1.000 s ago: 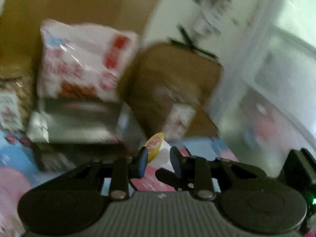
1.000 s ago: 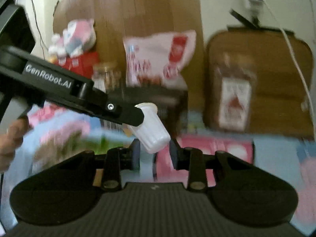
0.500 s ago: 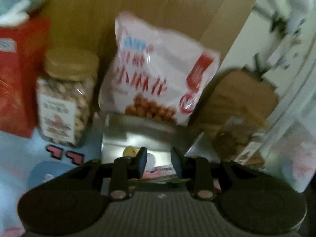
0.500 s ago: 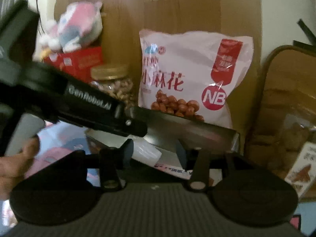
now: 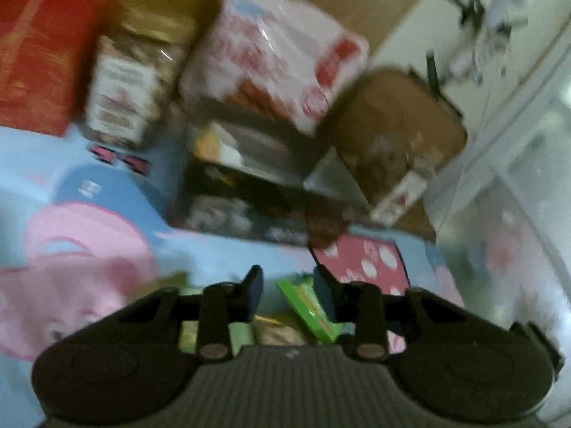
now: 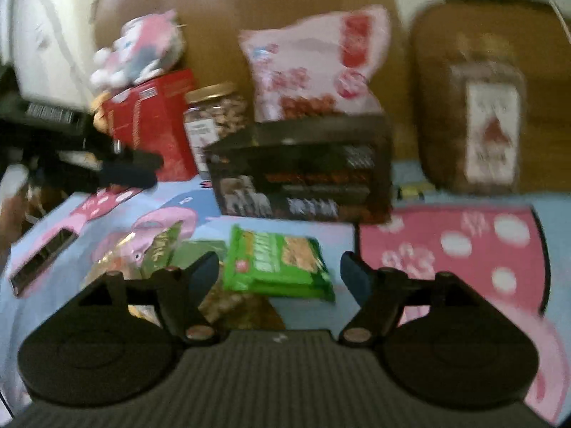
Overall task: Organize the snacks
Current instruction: 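Grasp the green snack packet with the left gripper, then drop the green packet into the silver tin with the left gripper, then reach the left gripper to the clear bag of round biscuit and grasp it, then lift the biscuit bag and place it into the silver tin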
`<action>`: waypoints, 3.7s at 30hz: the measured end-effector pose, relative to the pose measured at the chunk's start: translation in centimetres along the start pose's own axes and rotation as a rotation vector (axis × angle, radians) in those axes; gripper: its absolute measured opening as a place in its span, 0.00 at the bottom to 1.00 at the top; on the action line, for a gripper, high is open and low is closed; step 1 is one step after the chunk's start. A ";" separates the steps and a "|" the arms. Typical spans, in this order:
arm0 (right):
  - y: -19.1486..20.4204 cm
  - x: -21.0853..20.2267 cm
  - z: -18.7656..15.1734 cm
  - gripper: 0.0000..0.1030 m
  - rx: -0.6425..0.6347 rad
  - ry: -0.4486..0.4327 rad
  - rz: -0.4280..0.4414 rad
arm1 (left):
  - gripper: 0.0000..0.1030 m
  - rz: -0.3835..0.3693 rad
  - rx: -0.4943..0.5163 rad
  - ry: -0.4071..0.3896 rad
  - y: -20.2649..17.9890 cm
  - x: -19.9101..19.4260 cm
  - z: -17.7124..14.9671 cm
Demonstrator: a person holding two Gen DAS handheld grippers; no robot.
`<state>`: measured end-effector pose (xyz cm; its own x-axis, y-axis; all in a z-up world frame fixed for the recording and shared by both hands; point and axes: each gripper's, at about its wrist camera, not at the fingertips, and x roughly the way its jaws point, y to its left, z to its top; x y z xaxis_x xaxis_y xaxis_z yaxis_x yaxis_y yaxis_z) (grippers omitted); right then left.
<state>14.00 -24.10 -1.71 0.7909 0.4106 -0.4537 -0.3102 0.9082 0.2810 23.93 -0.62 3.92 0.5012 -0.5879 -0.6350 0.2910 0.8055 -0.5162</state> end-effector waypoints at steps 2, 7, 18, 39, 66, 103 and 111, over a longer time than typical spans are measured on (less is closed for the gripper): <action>-0.5 0.6 0.0 0.82 0.024 0.026 0.015 | 0.43 0.024 0.000 0.045 -0.9 1.9 -0.2; -1.0 2.8 -0.3 0.86 0.051 0.088 0.049 | 0.38 0.049 0.013 0.130 -2.3 5.7 -0.7; -1.7 0.2 -0.9 0.66 0.072 0.002 0.064 | 0.26 0.040 0.050 0.080 -5.1 4.7 -1.9; -1.6 3.0 7.0 0.77 -0.054 -0.209 -0.062 | 0.30 0.020 0.088 -0.166 -2.6 -0.3 5.8; 11.5 -1.1 -4.0 0.39 -0.002 0.109 0.231 | 0.57 0.007 -0.136 -0.140 11.5 -8.1 -7.7; 15.3 -1.2 -7.5 0.77 -0.262 0.140 0.207 | 0.45 0.027 -0.136 -0.062 7.8 -10.2 -14.9; 16.4 -1.8 -6.9 0.52 -0.304 0.082 0.159 | 0.36 0.017 -0.080 -0.110 5.8 -12.2 -14.3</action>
<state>3.83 -9.37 -2.16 0.6791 0.5431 -0.4939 -0.5787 0.8100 0.0949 7.85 10.18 0.38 0.5929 -0.5593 -0.5793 0.2184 0.8042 -0.5528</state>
